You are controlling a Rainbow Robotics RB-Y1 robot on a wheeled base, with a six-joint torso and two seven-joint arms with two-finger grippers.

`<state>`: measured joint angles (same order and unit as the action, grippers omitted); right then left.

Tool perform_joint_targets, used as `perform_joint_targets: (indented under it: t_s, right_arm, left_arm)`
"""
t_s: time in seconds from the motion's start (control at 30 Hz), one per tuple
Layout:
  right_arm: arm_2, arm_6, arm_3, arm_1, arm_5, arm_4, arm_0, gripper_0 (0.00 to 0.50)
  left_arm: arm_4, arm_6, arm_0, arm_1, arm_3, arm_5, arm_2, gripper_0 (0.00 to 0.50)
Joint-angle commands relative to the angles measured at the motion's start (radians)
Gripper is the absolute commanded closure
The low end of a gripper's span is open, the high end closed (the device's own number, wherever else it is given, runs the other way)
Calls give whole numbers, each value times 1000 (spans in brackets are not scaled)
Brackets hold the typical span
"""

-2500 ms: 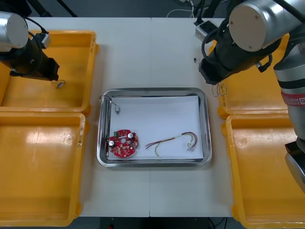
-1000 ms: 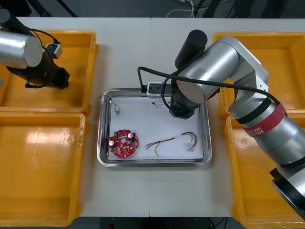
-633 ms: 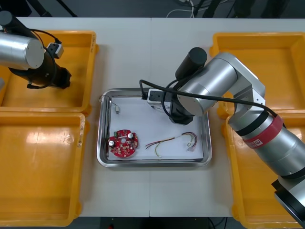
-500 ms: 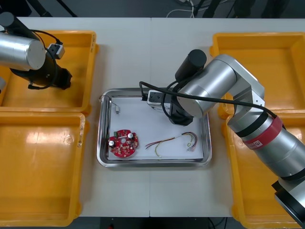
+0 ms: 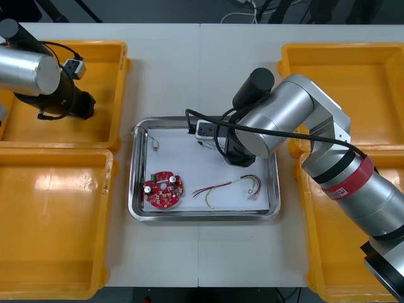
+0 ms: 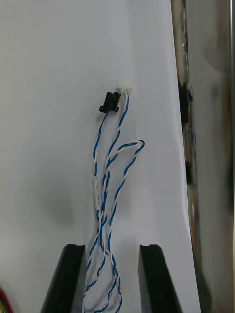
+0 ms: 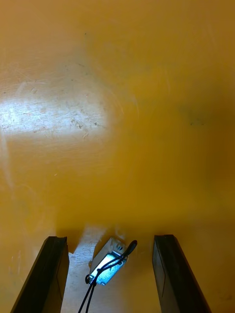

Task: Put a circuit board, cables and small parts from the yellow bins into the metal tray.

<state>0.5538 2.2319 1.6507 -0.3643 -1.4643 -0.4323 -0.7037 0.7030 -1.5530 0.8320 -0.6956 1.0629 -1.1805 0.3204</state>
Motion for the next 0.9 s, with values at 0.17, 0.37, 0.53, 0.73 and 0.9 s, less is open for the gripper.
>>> perform_joint_targets:
  t_s: [0.17, 0.37, 0.53, 0.73, 0.9]
  right_arm:
    - [9, 23, 12, -7, 7, 10, 3, 0]
    - [-9, 15, 35, -8, -45, 7, -7, 0]
    - [-58, -3, 97, -8, -202, -11, -42, 0]
    - [-166, -95, 106, -8, -367, -106, -103, 0]
    - [-258, -176, 130, -8, -456, -144, -143, 0]
  left_arm:
    - [7, 60, -22, 11, 9, 15, 9, 500]
    - [7, 63, -22, 11, 11, 13, 9, 500]
    - [6, 63, -22, 10, 11, 13, 9, 500]
    - [-3, 51, -22, 1, 28, -30, -32, 500]
    - [-42, 47, -22, -2, 104, -163, -103, 500]
